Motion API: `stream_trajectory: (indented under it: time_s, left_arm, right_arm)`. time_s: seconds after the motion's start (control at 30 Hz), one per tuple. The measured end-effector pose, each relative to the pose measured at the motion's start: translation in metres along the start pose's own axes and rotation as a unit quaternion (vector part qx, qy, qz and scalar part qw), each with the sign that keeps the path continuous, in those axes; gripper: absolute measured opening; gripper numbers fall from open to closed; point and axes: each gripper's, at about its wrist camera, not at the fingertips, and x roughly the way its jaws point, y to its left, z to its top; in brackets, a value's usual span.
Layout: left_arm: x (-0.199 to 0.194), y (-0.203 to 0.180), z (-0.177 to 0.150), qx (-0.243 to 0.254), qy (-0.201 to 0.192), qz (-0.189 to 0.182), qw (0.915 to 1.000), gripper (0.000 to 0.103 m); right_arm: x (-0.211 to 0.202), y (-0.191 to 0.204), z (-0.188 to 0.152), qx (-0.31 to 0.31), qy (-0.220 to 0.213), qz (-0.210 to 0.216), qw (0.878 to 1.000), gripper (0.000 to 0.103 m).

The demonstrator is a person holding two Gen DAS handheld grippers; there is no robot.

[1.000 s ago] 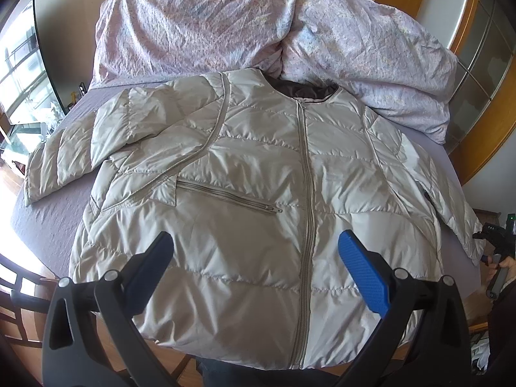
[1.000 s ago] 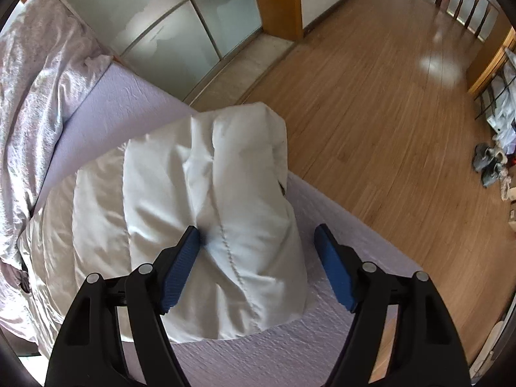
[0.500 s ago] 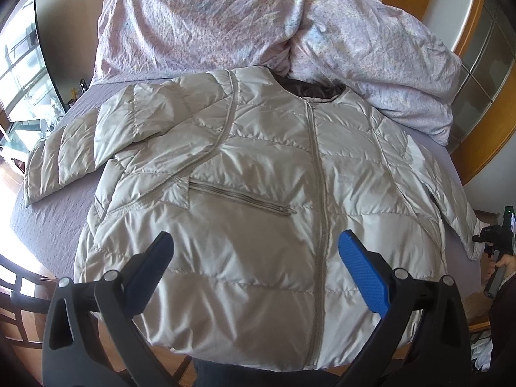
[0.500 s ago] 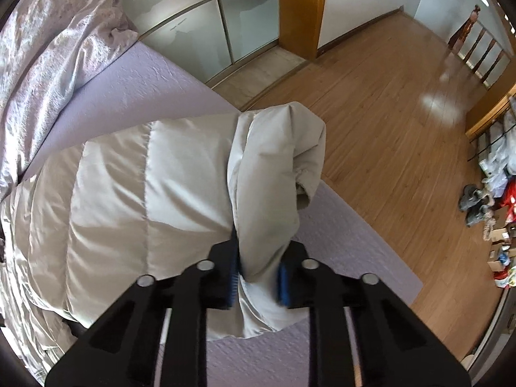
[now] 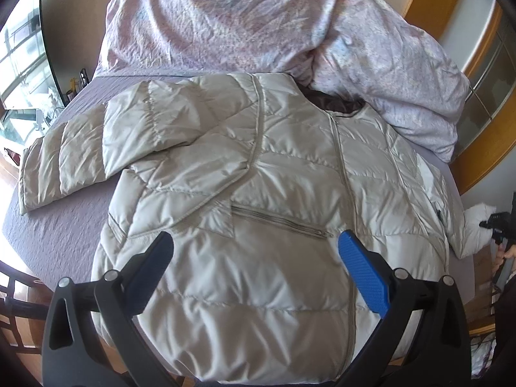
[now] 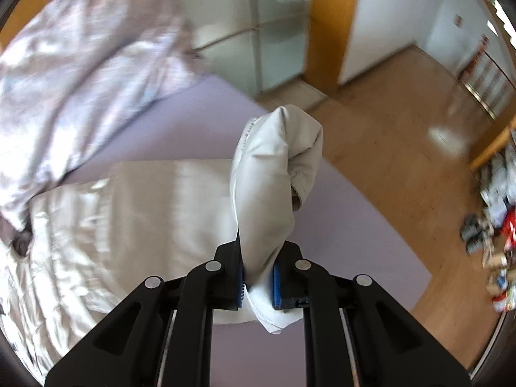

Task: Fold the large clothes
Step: 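Lift the sleeve with the right gripper and lay it across the jacket chest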

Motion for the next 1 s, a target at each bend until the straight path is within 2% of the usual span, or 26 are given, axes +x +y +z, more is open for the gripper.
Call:
stream_trajectory:
  time_s: [0.13, 0.27, 0.33, 0.43, 0.67, 1.0]
  left_arm:
    - [-0.001, 0.011, 0.006, -0.004, -0.006, -0.006, 1.0, 0.101]
    - [-0.002, 0.026, 0.008, -0.011, -0.006, -0.009, 0.9999, 0.101]
    - [-0.002, 0.033, 0.008, -0.016, -0.006, -0.007, 0.9998, 0.101]
    - [-0.005, 0.047, 0.008, -0.028, -0.009, -0.002, 0.9996, 0.101]
    - [-0.012, 0.084, 0.008, -0.064, -0.018, 0.015, 0.9976, 0.101]
    - [-0.019, 0.12, 0.009, -0.093, -0.026, 0.034, 0.9947, 0.101]
  right_arm:
    - [-0.013, 0.067, -0.006, -0.049, -0.001, 0.041, 0.998, 0.013]
    - [-0.016, 0.143, -0.023, -0.113, 0.009, 0.078, 0.991, 0.013]
    - [-0.012, 0.185, -0.035, -0.146, 0.02, 0.083, 0.986, 0.013]
    - [-0.004, 0.228, -0.055, -0.181, 0.039, 0.084, 0.979, 0.013]
    - [0.003, 0.302, -0.106, -0.248, 0.076, 0.103, 0.96, 0.013]
    - [-0.008, 0.394, -0.153, -0.285, 0.091, 0.152, 0.942, 0.013]
